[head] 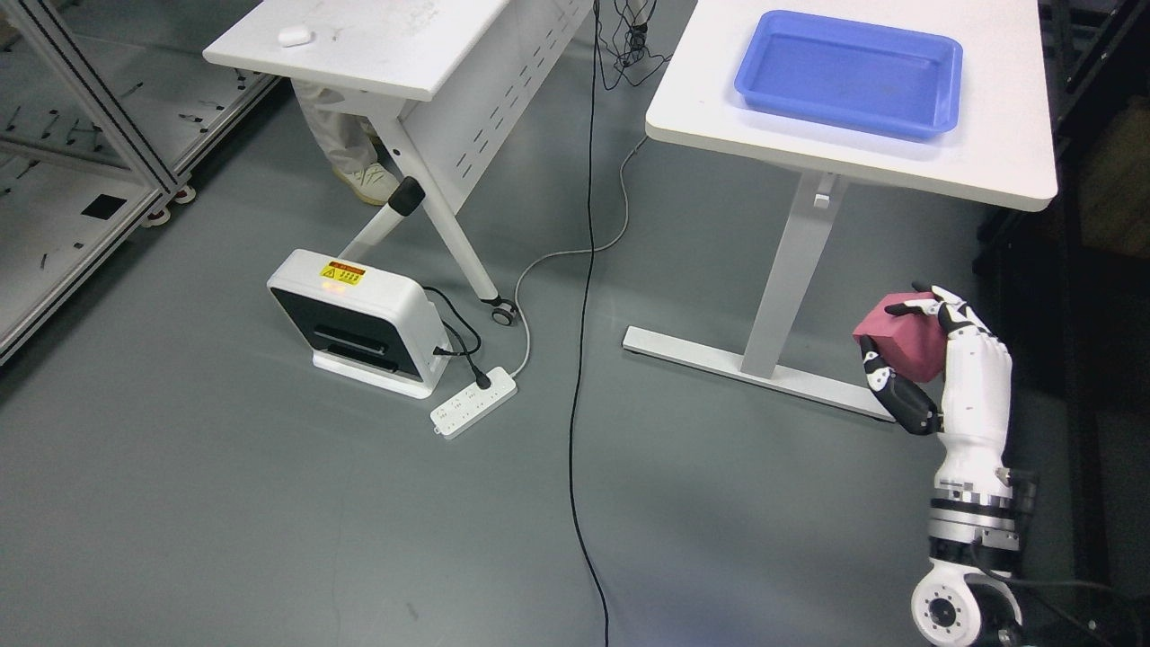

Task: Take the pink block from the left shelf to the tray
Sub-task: 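Carry the held pink cube while turning toward the blue tray table, then lower the pink cube into the blue tray with the right hand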

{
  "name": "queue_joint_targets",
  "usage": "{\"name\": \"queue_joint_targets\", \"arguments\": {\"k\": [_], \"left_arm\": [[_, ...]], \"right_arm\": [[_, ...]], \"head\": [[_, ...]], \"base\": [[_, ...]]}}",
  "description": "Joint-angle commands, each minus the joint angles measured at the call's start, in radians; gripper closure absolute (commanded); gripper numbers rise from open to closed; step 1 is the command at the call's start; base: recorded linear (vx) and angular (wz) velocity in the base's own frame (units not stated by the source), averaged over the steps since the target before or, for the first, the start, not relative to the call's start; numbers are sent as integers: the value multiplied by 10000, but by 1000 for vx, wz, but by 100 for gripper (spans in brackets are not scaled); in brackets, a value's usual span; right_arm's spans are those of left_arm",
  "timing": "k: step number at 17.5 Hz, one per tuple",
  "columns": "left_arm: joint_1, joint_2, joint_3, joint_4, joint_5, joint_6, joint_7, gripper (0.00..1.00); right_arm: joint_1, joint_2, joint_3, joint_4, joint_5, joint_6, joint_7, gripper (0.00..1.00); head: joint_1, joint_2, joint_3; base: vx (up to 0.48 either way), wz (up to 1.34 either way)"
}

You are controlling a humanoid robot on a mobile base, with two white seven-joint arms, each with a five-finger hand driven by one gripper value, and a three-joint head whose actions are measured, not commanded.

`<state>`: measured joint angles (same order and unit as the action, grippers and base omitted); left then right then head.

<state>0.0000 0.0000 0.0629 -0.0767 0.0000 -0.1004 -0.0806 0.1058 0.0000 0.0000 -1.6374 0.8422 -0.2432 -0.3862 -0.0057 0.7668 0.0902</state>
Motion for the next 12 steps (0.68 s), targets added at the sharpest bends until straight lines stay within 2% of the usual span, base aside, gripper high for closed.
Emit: {"name": "queue_joint_targets", "arguments": {"k": [1, 12], "left_arm": [[92, 175, 0, 0, -15, -8, 8, 0], [92, 175, 0, 0, -15, -8, 8, 0]], "right_arm": [[0, -175, -200, 6, 0, 8, 12, 98], [0, -175, -200, 6, 0, 8, 12, 98]], "head": [[0, 0, 0], [0, 0, 0]], "base": [[361, -142], [369, -135]]}}
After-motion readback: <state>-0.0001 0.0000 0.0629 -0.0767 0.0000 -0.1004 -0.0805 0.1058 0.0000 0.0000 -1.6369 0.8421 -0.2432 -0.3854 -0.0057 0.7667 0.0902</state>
